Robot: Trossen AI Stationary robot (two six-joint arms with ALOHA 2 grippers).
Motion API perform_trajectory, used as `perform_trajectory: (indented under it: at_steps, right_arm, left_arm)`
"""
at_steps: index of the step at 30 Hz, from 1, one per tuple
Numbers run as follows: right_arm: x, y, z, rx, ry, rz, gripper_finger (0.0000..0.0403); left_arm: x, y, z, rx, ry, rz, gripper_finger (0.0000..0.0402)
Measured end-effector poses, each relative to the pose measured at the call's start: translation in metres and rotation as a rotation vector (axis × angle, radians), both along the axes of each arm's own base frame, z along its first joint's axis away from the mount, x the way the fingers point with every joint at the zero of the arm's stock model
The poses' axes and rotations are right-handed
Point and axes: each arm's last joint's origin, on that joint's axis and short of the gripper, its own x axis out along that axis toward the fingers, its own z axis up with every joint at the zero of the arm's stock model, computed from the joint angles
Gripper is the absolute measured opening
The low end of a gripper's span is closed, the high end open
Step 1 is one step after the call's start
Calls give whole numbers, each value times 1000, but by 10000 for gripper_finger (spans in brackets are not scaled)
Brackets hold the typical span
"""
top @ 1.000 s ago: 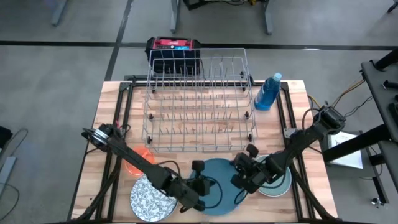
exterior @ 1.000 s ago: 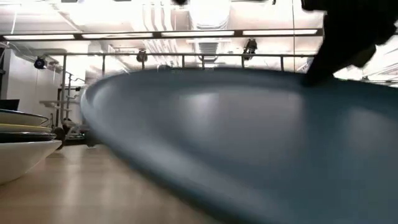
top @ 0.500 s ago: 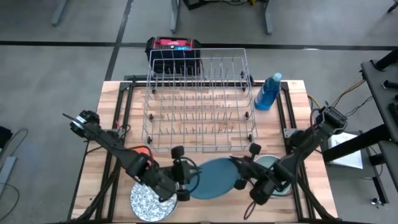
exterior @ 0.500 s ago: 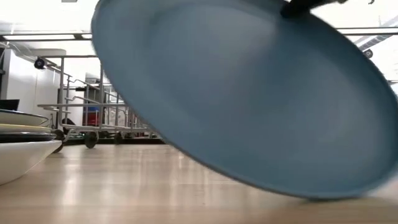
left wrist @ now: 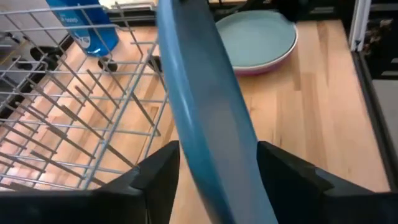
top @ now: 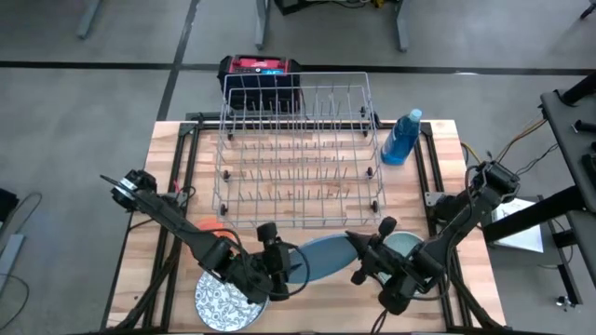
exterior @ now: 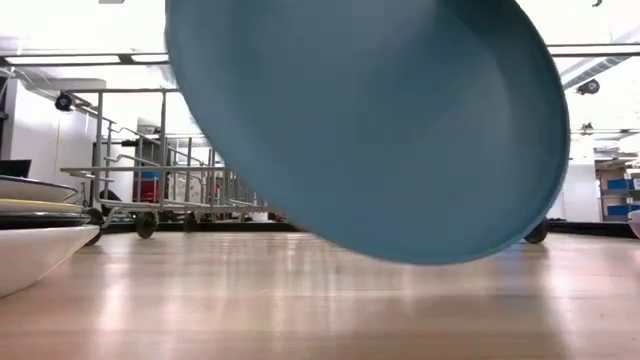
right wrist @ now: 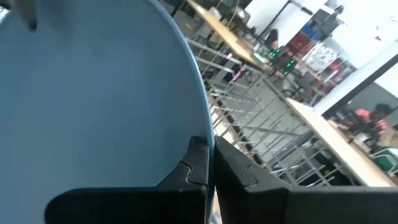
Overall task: Sort dishes
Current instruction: Put the blue plate in the dish rack
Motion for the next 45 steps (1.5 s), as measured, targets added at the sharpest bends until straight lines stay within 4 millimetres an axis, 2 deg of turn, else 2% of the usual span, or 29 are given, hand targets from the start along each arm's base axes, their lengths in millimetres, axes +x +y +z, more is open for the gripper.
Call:
perform_trajectory:
  at_steps: [3, 5, 7, 11, 12, 17, 23, 28, 32, 36, 42, 45]
  right_arm:
    - [2, 6, -3, -5, -2, 15, 0]
    - [3, 9, -5, 2, -5, 22, 0]
    - [3, 11, -7, 14, -11, 27, 0]
    - [2, 14, -10, 60, -19, 33, 4]
    - [2, 14, -9, 78, -31, 30, 8]
    - [0, 13, -2, 244, -48, 56, 40]
    - [-6, 9, 16, 468, 4, 142, 101]
    - [-6, 7, 18, 504, 42, 174, 151]
    - [-3, 10, 14, 438, 103, 221, 171]
    - [0, 15, 8, 319, 135, 257, 147]
    - [-1, 20, 8, 152, 154, 273, 19]
    - [-2, 22, 12, 83, 166, 291, 17]
  left_arm:
    - [4, -3, -9, 12, 21, 3, 188]
    - [5, -4, -13, 25, 28, 3, 164]
    - [6, -5, -16, 35, 36, 0, 128]
    - [7, -4, -17, 44, 28, 25, 31]
    - [7, -4, -16, 40, 15, 34, 19]
    - [4, -8, -14, 108, -10, 38, 16]
    - [-2, -21, -11, 226, -47, 2, 7]
    - [-3, -35, -2, 291, -124, -56, 7]
    - [-5, -45, 7, 344, -182, -103, 7]
    - [-5, -48, 9, 367, -195, -128, 9]
    - [-6, -50, 11, 325, -212, -128, 53]
    - [-10, -55, 11, 343, -198, -171, 82]
